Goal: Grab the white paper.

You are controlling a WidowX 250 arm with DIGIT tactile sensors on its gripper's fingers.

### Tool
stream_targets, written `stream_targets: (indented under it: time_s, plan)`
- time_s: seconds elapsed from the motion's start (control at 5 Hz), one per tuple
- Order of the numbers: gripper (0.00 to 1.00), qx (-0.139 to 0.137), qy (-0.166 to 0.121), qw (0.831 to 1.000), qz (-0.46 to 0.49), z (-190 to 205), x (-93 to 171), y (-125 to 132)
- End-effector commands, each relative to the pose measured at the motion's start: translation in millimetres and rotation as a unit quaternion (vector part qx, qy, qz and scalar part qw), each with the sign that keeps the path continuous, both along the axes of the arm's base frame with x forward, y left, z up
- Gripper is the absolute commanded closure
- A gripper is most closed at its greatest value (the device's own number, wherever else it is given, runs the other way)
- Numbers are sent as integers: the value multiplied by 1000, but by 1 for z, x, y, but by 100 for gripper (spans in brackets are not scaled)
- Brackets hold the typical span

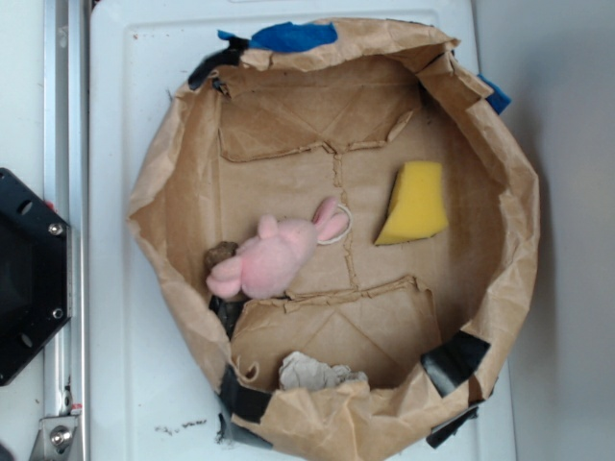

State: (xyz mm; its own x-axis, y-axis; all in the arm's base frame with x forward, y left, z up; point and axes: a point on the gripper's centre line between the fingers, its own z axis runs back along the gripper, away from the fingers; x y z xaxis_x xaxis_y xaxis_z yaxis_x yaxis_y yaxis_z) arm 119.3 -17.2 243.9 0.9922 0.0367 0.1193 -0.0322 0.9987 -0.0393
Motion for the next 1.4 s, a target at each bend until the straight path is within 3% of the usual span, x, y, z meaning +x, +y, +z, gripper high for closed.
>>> stream_targets:
  time_s: [0.0, 0.4, 0.8, 1.0, 1.2]
  plan:
    - [0, 0, 0, 1000, 0, 0, 0, 0]
    - [0, -14, 4, 1000, 2, -16, 71, 19]
    - [0, -10, -7, 990, -143, -32, 104, -2]
    - [0, -20, -10, 964, -265, -38, 118, -1]
    - [0, -20, -10, 964, -265, -38, 118, -1]
